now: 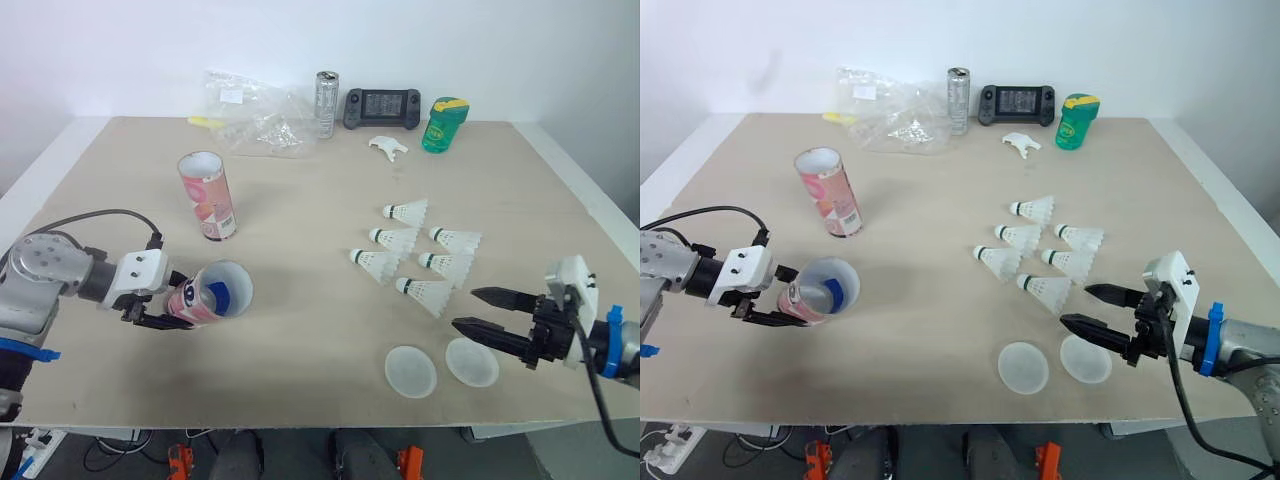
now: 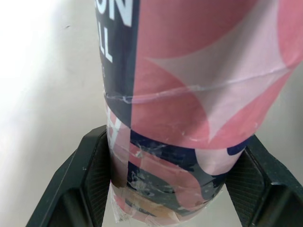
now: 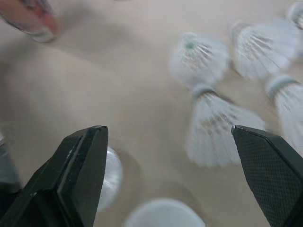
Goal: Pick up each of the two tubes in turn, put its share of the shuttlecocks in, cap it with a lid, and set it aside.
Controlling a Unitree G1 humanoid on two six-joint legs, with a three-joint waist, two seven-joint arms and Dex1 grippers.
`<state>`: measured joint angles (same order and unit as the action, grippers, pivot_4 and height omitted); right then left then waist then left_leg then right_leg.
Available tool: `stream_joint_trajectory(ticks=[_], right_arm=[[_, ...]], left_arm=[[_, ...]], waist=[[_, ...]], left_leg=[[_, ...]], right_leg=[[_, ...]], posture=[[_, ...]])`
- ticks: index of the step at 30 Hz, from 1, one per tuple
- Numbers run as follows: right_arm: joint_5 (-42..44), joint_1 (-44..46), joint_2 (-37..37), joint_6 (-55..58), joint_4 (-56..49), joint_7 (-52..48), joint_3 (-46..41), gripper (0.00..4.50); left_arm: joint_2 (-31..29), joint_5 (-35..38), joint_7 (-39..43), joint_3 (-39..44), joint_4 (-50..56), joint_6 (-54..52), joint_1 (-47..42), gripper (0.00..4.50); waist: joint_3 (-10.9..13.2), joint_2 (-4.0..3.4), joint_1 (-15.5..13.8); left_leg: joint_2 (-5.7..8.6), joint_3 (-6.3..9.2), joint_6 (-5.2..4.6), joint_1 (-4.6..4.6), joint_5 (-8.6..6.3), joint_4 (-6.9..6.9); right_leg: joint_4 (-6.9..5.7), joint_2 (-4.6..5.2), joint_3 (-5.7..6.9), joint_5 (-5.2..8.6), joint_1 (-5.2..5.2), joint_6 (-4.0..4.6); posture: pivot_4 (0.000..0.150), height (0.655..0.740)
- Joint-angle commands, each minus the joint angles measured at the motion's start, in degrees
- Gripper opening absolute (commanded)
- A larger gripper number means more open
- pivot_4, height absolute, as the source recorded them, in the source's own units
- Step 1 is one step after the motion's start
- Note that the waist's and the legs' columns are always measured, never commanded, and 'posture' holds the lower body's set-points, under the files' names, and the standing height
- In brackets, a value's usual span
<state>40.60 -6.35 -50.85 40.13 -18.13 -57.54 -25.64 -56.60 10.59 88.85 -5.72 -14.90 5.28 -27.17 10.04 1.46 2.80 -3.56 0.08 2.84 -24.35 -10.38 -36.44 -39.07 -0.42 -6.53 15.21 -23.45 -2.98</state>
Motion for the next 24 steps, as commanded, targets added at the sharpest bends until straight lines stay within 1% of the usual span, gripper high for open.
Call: stream_joint_trajectory(ticks=[1, 4, 7, 12, 14, 15, 16, 17, 18, 19, 20, 22, 24], right_arm=[[-2.62, 3.11, 2.78, -3.51, 3.45, 1.69, 3.55, 4.50], [-4.32, 5.41, 4.34, -4.80, 4.64, 2.24, 6.95, 4.50], [-5.23, 7.51, 5.68, -5.37, 6.26, 2.59, 9.38, 4.50], [-6.57, 10.68, 7.01, -6.20, 7.98, 2.73, 12.34, 4.50], [-7.10, 11.24, 7.07, -6.93, 8.66, 2.32, 13.02, 3.97], [-7.68, 11.54, 7.11, -7.35, 9.19, 2.46, 13.41, 3.85], [-7.99, 11.69, 7.13, -7.80, 9.56, 2.35, 13.65, 3.30], [-8.16, 11.76, 7.15, -8.21, 9.77, 2.18, 13.77, 2.88], [-7.90, 11.74, 7.21, -8.23, 9.75, 1.91, 13.72, 2.59], [-7.75, 11.61, 7.16, -8.38, 9.55, 1.65, 13.61, 2.50], [-7.65, 11.56, 7.14, -8.38, 9.40, 1.61, 13.52, 2.03], [-7.46, 11.39, 7.00, -8.18, 8.98, 1.64, 13.28, 1.36], [-7.40, 10.97, 6.75, -8.06, 8.21, 1.71, 12.96, 0.48]], left_arm=[[0.44, -2.12, 3.64, -4.77, -1.75, 0.53, 0.63, 2.81], [0.71, -1.67, 3.64, -5.09, -1.81, 0.20, -0.16, 2.81], [0.91, -0.44, 3.64, -4.96, -0.11, -2.12, -0.45, 2.81], [1.10, -0.71, 3.30, -4.28, 0.96, -3.36, 0.07, 2.81], [1.01, -0.48, 3.10, -3.89, 1.60, -3.67, 0.83, 2.81], [0.97, -0.27, 2.98, -3.58, 1.91, -3.87, 1.35, 2.81], [0.90, -0.16, 2.83, -3.22, 2.11, -3.80, 1.96, 2.81], [0.87, -0.13, 2.75, -2.85, 2.30, -3.73, 2.48, 2.81], [0.85, -0.11, 2.68, -2.59, 2.45, -3.70, 2.84, 2.81], [0.85, -0.10, 2.61, -2.35, 2.59, -3.69, 3.14, 2.81], [0.88, -0.12, 2.59, -2.15, 2.70, -3.67, 3.37, 2.81], [0.93, -0.09, 2.51, -1.80, 3.00, -3.71, 3.79, 2.81], [0.99, -0.02, 2.49, -1.49, 3.24, -3.73, 4.19, 2.81]], waist=[[-0.10, -0.17, 0.10], [-0.26, -0.46, 0.30], [-0.28, -0.48, 0.18], [-0.28, -0.49, 0.05], [-0.29, -0.50, -0.02], [-0.29, -0.50, -0.04], [-0.29, -0.51, -0.06], [-0.29, -0.51, -0.06], [-0.30, -0.52, -0.08], [-0.30, -0.53, -0.08], [-0.30, -0.53, -0.09], [-0.31, -0.54, -0.09], [-0.31, -0.54, -0.08]], left_leg=[[0.00, -0.01, 0.00, 0.02, 0.00, 0.02], [-0.01, -0.03, -0.03, 0.08, -0.02, 0.03], [0.00, -0.03, -0.05, 0.07, -0.03, 0.03], [0.02, -0.04, -0.15, 0.04, -0.14, 0.03], [0.04, -0.04, -0.19, 0.03, -0.18, 0.03], [0.04, -0.04, -0.19, 0.03, -0.20, 0.03], [0.04, -0.04, -0.20, 0.03, -0.22, 0.03], [0.03, -0.03, -0.28, 0.03, -0.28, 0.03], [0.03, -0.03, -0.29, 0.03, -0.28, 0.03], [0.04, -0.04, -0.38, 0.03, -0.35, 0.03], [0.04, -0.04, -0.42, 0.03, -0.37, 0.03], [0.04, -0.04, -0.51, 0.03, -0.43, 0.03], [0.03, -0.04, -0.56, 0.03, -0.46, 0.03]], right_leg=[[0.00, 0.00, -0.02, 0.01, 0.01, 0.01], [-0.01, -0.06, -0.09, 0.02, 0.03, 0.03], [-0.02, -0.07, -0.14, 0.08, 0.05, -0.02], [-0.02, -0.07, -0.18, 0.10, 0.06, -0.20], [-0.02, -0.07, -0.18, 0.12, 0.06, -0.27], [-0.02, -0.07, -0.18, 0.14, 0.06, -0.27], [-0.02, -0.07, -0.18, 0.15, 0.06, -0.28], [-0.02, -0.07, -0.17, 0.21, 0.06, -0.27], [-0.02, -0.07, -0.17, 0.22, 0.06, -0.26], [-0.02, -0.07, -0.17, 0.27, 0.07, -0.26], [-0.02, -0.07, -0.17, 0.28, 0.07, -0.26], [-0.02, -0.07, -0.17, 0.31, 0.07, -0.25], [-0.02, -0.08, -0.17, 0.33, 0.07, -0.24]], posture=[[0.150, 0.7213], [0.150, 0.7213], [0.150, 0.7213], [0.150, 0.7213], [0.150, 0.7213], [0.150, 0.7213], [0.150, 0.7213], [0.150, 0.7213], [0.150, 0.7213], [0.150, 0.7213], [0.150, 0.7213], [0.150, 0.7213], [0.150, 0.7213]])
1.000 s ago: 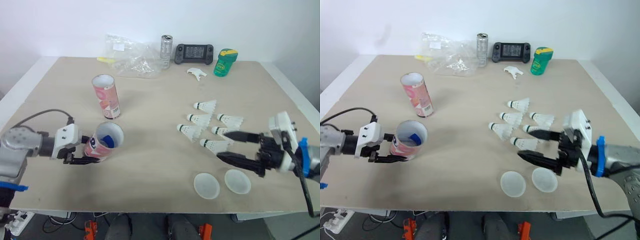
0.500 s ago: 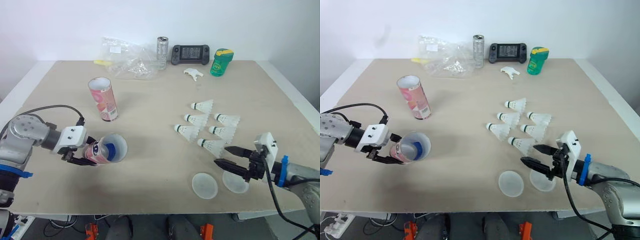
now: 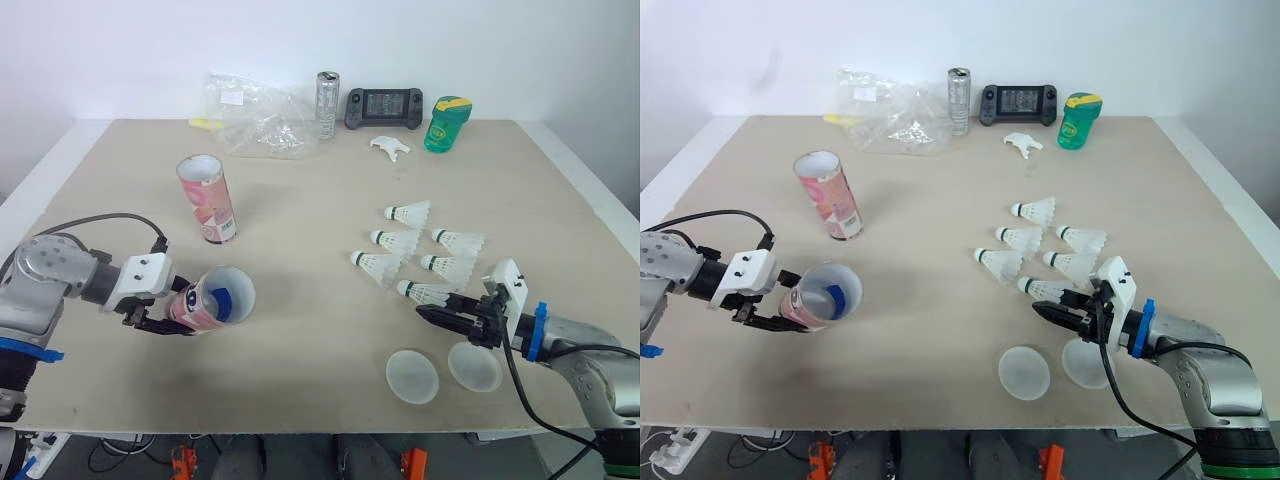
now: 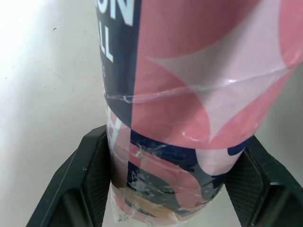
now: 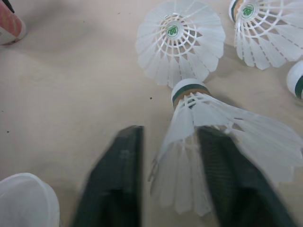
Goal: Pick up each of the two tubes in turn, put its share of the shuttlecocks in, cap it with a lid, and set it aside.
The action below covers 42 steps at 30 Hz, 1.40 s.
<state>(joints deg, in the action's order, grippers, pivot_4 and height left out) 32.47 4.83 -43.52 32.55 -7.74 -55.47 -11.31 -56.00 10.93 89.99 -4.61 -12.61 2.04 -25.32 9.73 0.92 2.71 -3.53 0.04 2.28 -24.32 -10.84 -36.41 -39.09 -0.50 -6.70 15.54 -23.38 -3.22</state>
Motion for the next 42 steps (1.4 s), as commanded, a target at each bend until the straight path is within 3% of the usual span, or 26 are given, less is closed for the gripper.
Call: stream_joint_trajectory(ticks=[1, 5, 8, 13, 15, 19, 24, 36, 39, 42], right_arm=[[0.99, -0.41, -0.73, -0.03, -2.87, -0.12, -1.72, 0.15], [3.72, -1.63, -1.24, 1.98, -6.61, 0.34, -4.52, 0.06], [10.38, -1.85, -2.31, 5.59, -12.96, 0.25, -9.04, 0.06], [16.23, 6.25, -6.51, 7.57, -21.64, 1.39, -10.60, 0.06], [16.98, 12.70, -6.85, 7.62, -23.65, 1.11, -6.36, 0.06], [8.55, 28.71, -1.62, 7.13, -23.41, -0.63, 13.55, 0.06], [-0.62, 42.96, 6.61, 3.00, -12.27, -4.72, 27.09, 0.06], [-11.23, 52.22, 16.23, -4.52, 1.30, -14.43, 37.45, 0.06], [-11.00, 55.13, 18.66, -3.04, 4.13, -16.12, 37.36, 1.03], [-6.18, 56.06, 19.30, 0.23, 1.76, -19.41, 34.68, 2.38]], left_arm=[[0.46, -0.42, 1.29, -2.48, 0.86, -0.37, 2.43, 2.81], [0.56, -0.45, 1.15, -2.21, 0.80, -0.06, 2.86, 2.81], [0.79, -0.49, 1.19, -2.18, 0.37, 0.34, 3.08, 2.81], [1.20, -0.63, 1.29, -2.38, -0.51, 0.89, 2.91, 2.81], [1.44, -0.63, 1.47, -2.55, -0.89, 0.95, 2.64, 2.81], [2.16, -0.91, 1.93, -3.17, -2.08, 0.72, 1.36, 2.81], [3.03, 0.63, 2.50, -4.07, -2.12, -3.41, -0.11, 2.81], [2.74, 3.95, 2.50, -3.48, -0.20, -10.83, -1.60, 2.81], [2.54, 3.79, 2.50, -3.91, -0.50, -10.96, -2.35, 2.81], [2.07, 3.40, 2.51, -4.63, -0.83, -10.19, -2.60, 2.81]], waist=[[0.00, 0.00, 0.01], [-0.01, -0.02, -0.01], [-0.04, -0.10, 0.00], [-0.06, -0.17, 0.08], [-0.07, -0.19, 0.06], [-0.14, -0.33, 0.23], [-0.15, -0.34, -0.35], [-0.15, -0.33, -0.73], [-0.15, -0.33, -0.77], [-0.15, -0.32, -0.87]], left_leg=[[0.00, 0.00, -0.02, 0.00, -0.01, 0.00], [0.00, 0.00, -0.07, 0.00, -0.05, 0.00], [0.01, 0.00, -0.09, 0.00, -0.06, -0.01], [0.00, 0.00, -0.10, 0.04, -0.06, -0.04], [0.00, -0.02, -0.10, 0.06, -0.06, -0.04], [-0.03, -0.04, -0.10, 0.09, -0.06, -0.04], [0.01, -0.01, -0.11, -0.08, -0.06, -0.09], [0.08, 0.16, -0.27, -0.25, -0.17, -0.10], [0.05, 0.22, -0.27, -0.24, -0.17, -0.13], [0.05, 0.26, -0.26, -0.26, -0.17, -0.14]], right_leg=[[0.00, 0.00, 0.00, 0.00, 0.00, 0.00], [0.00, 0.00, 0.00, 0.03, 0.00, 0.00], [0.00, 0.01, -0.01, 0.04, 0.02, 0.00], [-0.02, 0.00, 0.00, 0.01, 0.05, -0.01], [-0.02, 0.01, -0.02, -0.03, 0.04, 0.00], [-0.02, 0.00, -0.01, -0.02, 0.02, 0.10], [-0.06, 0.02, 0.03, 0.10, -0.07, 0.14], [-0.16, 0.13, 0.37, 0.24, -0.08, 0.42], [-0.22, 0.08, 0.42, 0.24, -0.08, 0.42], [-0.23, 0.09, 0.47, 0.25, -0.06, 0.44]], posture=[[0.150, 0.7213], [0.150, 0.7213], [0.150, 0.7213], [0.150, 0.7213], [0.150, 0.7213], [0.150, 0.7213], [0.150, 0.7213], [0.150, 0.7213], [0.150, 0.7213], [0.150, 0.7213]])
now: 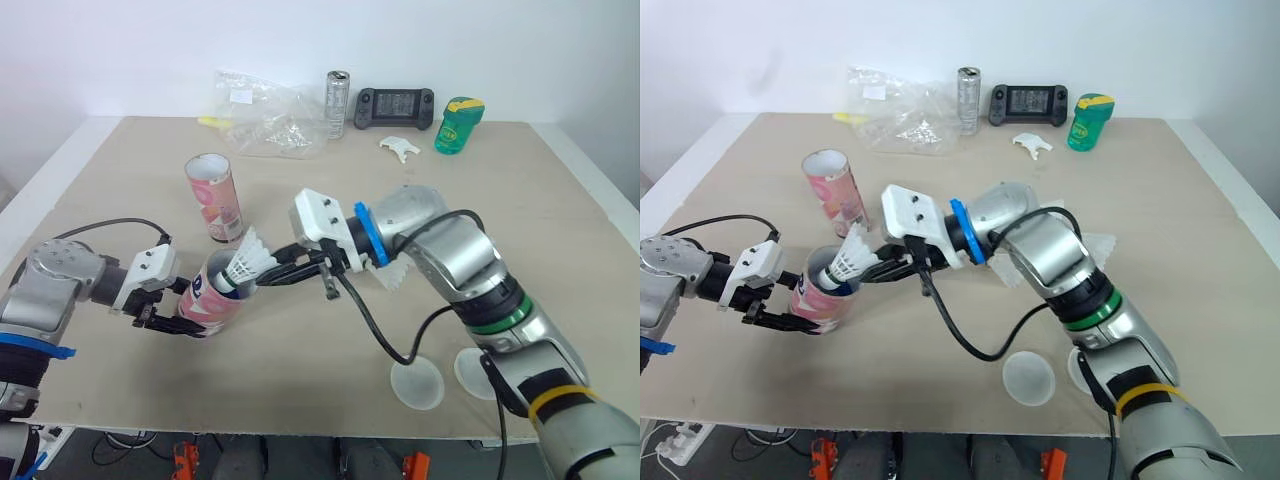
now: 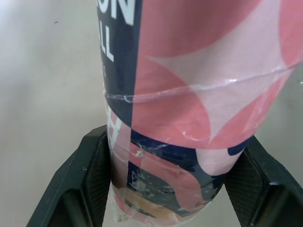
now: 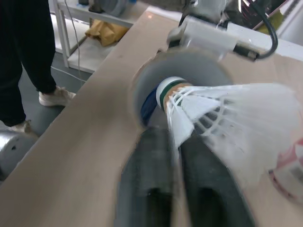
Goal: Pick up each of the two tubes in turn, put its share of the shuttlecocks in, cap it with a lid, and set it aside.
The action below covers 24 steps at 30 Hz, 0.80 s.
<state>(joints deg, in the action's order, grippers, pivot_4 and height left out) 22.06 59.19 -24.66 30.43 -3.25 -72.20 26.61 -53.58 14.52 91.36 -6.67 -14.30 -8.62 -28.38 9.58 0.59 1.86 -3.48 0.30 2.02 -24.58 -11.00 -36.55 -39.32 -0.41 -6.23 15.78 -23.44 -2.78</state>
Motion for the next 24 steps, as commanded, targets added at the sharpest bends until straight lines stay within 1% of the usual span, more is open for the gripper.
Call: stream_joint_trajectory(ticks=[1, 3, 4, 5, 9, 11, 13, 15, 18, 20, 24], right_arm=[[6.46, 1.66, 0.23, 3.76, -4.01, -3.67, -4.60, 2.81], [10.45, 1.05, -0.55, 6.35, -6.10, -4.34, -7.75, 3.64], [12.36, -0.02, -1.93, 7.21, -6.70, -4.47, -10.42, 3.89], [13.73, -1.21, -3.12, 7.81, -7.34, -4.24, -12.78, 4.39], [15.79, -9.92, -9.43, 9.24, -11.01, 0.76, -22.58, 4.39], [12.17, -21.14, -14.35, 9.17, -14.33, 6.54, -27.86, 4.39], [11.38, -31.22, -17.86, 10.19, -18.04, 9.90, -31.97, 4.39], [12.13, -37.81, -19.25, 10.99, -21.19, 12.02, -34.54, 4.39], [13.71, -44.23, -19.27, 12.84, -23.64, 15.86, -37.30, 4.39], [12.50, -46.60, -19.10, 12.57, -23.86, 18.20, -37.40, 4.39], [12.18, -45.65, -16.90, 11.46, -20.23, 21.07, -36.29, 4.39]], left_arm=[[-0.47, 0.06, 1.14, -2.75, 0.90, 0.48, 0.45, 2.81], [-0.54, 0.90, 1.14, -2.78, 1.29, 0.14, 0.65, 2.81], [-0.48, 1.22, 1.14, -2.58, 1.65, -0.19, 0.86, 2.81], [-0.48, 1.45, 1.14, -2.36, 2.03, -0.42, 1.15, 2.81], [-0.59, 2.23, 1.13, -1.51, 3.42, -1.42, 2.26, 2.81], [-1.22, 1.92, 1.10, -1.04, 4.31, -1.56, 3.32, 2.81], [-1.77, 2.02, 1.10, -0.56, 5.20, -1.85, 4.25, 2.81], [-2.04, 2.39, 1.12, -0.17, 5.79, -2.28, 4.76, 2.81], [-2.20, 2.69, 1.13, 0.12, 6.49, -2.91, 4.98, 2.81], [-2.23, 2.79, 1.13, 0.18, 6.90, -3.39, 4.82, 2.81], [-2.09, 2.68, 0.99, 0.25, 7.50, -4.14, 4.35, 2.81]], waist=[[0.00, 0.01, -0.02], [0.01, 0.01, -0.02], [0.01, 0.01, -0.03], [0.01, 0.01, -0.05], [-0.05, 0.15, -0.49], [-0.09, 0.23, -0.60], [-0.09, 0.23, -0.57], [-0.06, 0.16, -0.45], [-0.02, 0.06, 0.27], [-0.01, 0.12, 0.57], [0.03, 0.16, 0.82]], left_leg=[[0.01, 0.02, 0.00, -0.01, 0.00, 0.00], [0.01, 0.04, 0.00, -0.05, 0.00, 0.00], [0.01, 0.06, 0.00, -0.07, 0.00, 0.00], [0.01, 0.10, 0.00, -0.07, 0.00, 0.00], [0.04, 0.21, 0.01, -0.09, -0.01, 0.00], [0.06, 0.20, 0.01, -0.11, -0.01, 0.01], [0.05, 0.20, 0.01, -0.10, -0.02, 0.05], [0.06, 0.18, -0.03, -0.10, -0.04, 0.10], [0.03, 0.14, -0.14, -0.02, -0.10, 0.11], [0.00, 0.17, -0.14, 0.06, -0.10, 0.10], [-0.05, 0.11, -0.12, 0.10, -0.06, -0.01]], right_leg=[[0.00, 0.01, 0.01, -0.02, 0.02, 0.08], [0.00, 0.01, 0.03, -0.02, -0.01, 0.12], [0.00, 0.01, 0.05, -0.02, -0.02, 0.14], [0.00, 0.01, 0.10, -0.01, -0.01, 0.16], [0.03, 0.07, 0.24, 0.02, 0.06, 0.17], [0.03, 0.08, 0.24, 0.03, 0.04, 0.17], [0.04, 0.08, 0.27, 0.11, 0.04, 0.21], [0.03, 0.07, 0.24, 0.16, 0.02, 0.24], [-0.05, -0.03, 0.10, 0.20, -0.01, 0.25], [-0.10, -0.07, 0.10, 0.35, 0.05, -0.05], [-0.09, -0.11, 0.02, 0.14, 0.07, -0.11]], posture=[[0.150, 0.7213], [0.150, 0.7213], [0.150, 0.7213], [0.150, 0.7213], [0.150, 0.7213], [0.150, 0.7213], [0.150, 0.7213], [0.150, 0.7213], [0.150, 0.7213], [0.150, 0.7213], [0.150, 0.7213]])
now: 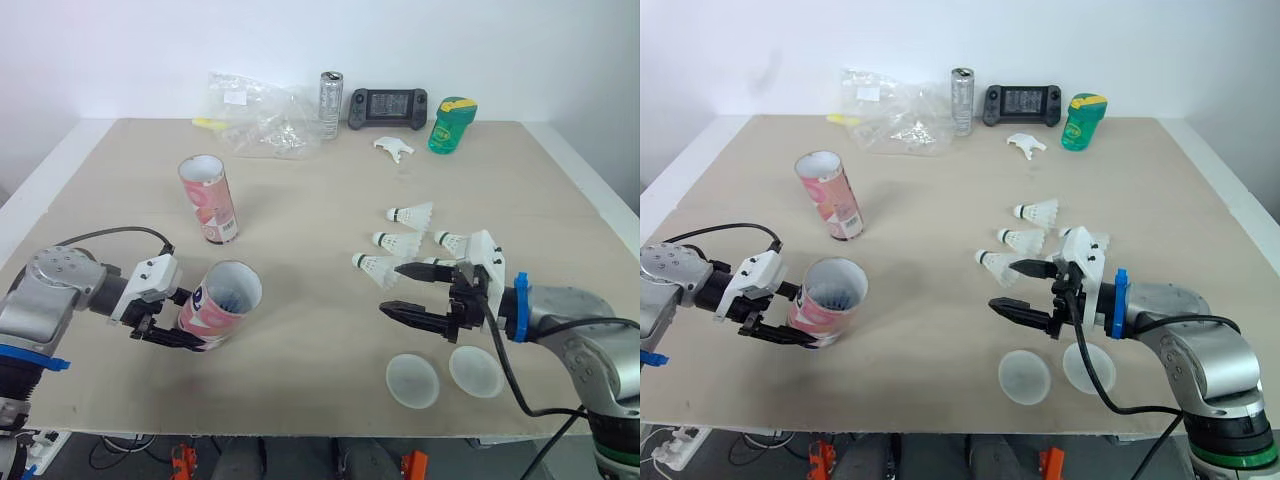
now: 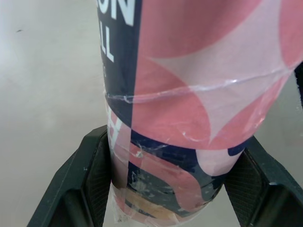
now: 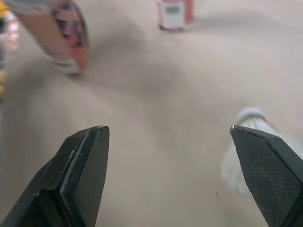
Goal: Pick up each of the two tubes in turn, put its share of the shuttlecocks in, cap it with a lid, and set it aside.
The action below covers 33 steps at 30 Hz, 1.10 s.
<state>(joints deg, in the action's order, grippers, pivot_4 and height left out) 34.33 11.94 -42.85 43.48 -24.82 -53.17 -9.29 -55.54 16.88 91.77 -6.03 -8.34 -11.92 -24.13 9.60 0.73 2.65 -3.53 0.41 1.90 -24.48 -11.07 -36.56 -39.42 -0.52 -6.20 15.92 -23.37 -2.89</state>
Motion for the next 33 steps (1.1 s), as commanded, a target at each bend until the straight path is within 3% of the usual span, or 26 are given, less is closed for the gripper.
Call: stream_joint_trajectory(ticks=[1, 12, 16, 21, 29, 33], right_arm=[[-0.78, 1.73, 1.49, -1.86, 2.42, 2.39, 0.39, 4.39], [-8.15, 8.95, 6.62, -5.58, 15.87, 4.97, 9.56, 4.39], [-10.16, 11.25, 8.67, -7.40, 19.34, 5.11, 11.75, 2.70], [-11.74, 12.79, 9.62, -8.36, 20.25, 4.83, 13.14, 0.10], [-5.68, 11.01, 7.92, -7.88, 7.93, -2.39, 13.08, 0.04], [-0.88, 16.14, 6.79, -6.60, 1.55, -7.36, 13.53, 0.04]], left_arm=[[-0.12, 0.26, 0.51, -0.42, 1.65, -0.95, 0.04, 2.81], [-0.59, -0.49, -0.58, -0.21, 3.49, -1.11, 0.60, 2.81], [-0.94, -0.03, -0.87, 0.35, 4.74, -1.62, 1.37, 2.81], [-1.22, 0.34, -1.29, 0.75, 5.87, -2.25, 1.96, 2.81], [-1.31, 0.35, -1.47, 1.18, 6.45, -2.37, 2.61, 2.81], [-1.17, 0.25, -1.15, 1.08, 6.13, -2.02, 2.65, 2.81]], waist=[[0.02, 0.05, 0.04], [0.05, 0.11, -0.07], [0.05, 0.12, -0.06], [0.06, 0.12, -0.07], [0.07, 0.10, -0.06], [0.08, 0.09, -0.04]], left_leg=[[0.00, -0.03, 0.00, 0.03, 0.02, -0.03], [-0.02, -0.08, 0.02, -0.05, 0.04, 0.00], [-0.01, -0.09, 0.02, -0.09, 0.03, 0.00], [-0.01, -0.08, 0.02, -0.08, 0.03, 0.00], [-0.02, -0.07, 0.01, -0.10, 0.02, 0.05], [-0.04, -0.05, 0.01, -0.09, 0.02, 0.05]], right_leg=[[0.00, 0.00, -0.04, -0.02, 0.01, 0.05], [0.01, -0.04, -0.10, 0.00, -0.06, -0.02], [0.03, -0.02, -0.10, 0.04, -0.06, -0.04], [0.02, -0.03, -0.09, 0.02, -0.06, -0.03], [0.03, -0.04, -0.08, 0.06, -0.09, -0.01], [0.02, -0.05, -0.07, 0.05, -0.08, -0.01]], posture=[[0.150, 0.7213], [0.150, 0.7213], [0.150, 0.7213], [0.150, 0.7213], [0.150, 0.7213], [0.150, 0.7213]])
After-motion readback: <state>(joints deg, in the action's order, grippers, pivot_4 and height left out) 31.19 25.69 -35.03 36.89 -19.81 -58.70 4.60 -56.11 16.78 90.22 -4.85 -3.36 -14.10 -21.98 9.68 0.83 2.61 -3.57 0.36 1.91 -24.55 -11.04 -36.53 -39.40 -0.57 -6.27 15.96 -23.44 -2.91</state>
